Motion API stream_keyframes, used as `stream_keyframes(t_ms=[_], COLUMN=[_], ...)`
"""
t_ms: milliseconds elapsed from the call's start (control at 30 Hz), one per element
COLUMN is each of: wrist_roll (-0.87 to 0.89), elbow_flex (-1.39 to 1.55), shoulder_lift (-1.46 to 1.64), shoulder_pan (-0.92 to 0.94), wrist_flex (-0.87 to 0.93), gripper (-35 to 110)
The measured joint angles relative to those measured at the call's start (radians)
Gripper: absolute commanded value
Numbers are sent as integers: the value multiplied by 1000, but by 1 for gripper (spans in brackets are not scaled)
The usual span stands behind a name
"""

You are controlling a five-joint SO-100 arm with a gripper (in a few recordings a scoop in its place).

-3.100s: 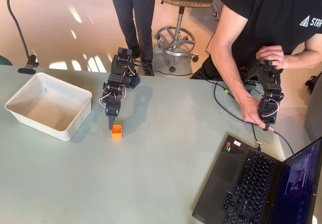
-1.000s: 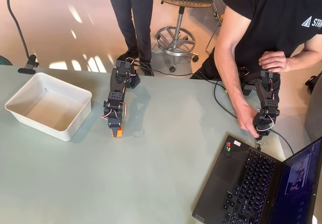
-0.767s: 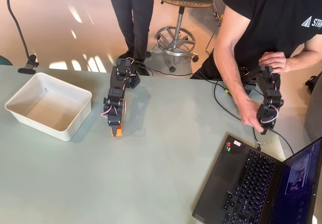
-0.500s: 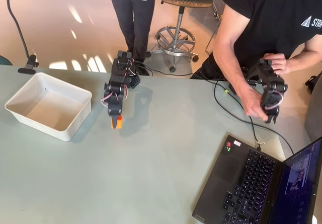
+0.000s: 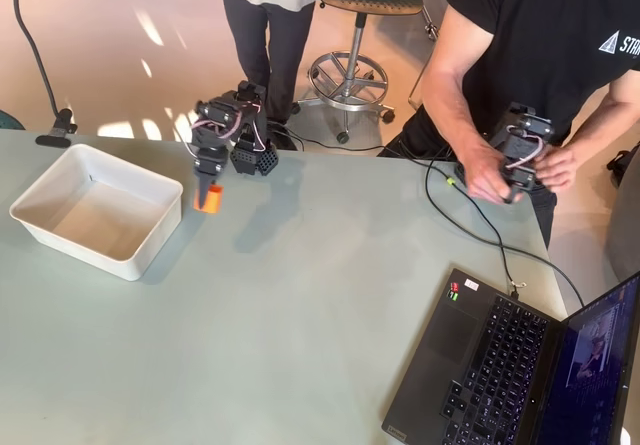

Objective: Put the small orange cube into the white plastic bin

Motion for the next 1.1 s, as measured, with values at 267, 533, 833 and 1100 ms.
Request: stream_keyframes(t_ms=[267, 533, 833, 1100], wrist_roll=[-92, -115, -115, -115], elbow_flex=[-160, -221, -253, -253], shoulder_lift=[-48, -259, -376, -376], shoulder_pan=[242, 347, 373, 383], wrist_flex=[-3, -25, -137, -137], gripper=[28, 28, 30, 38])
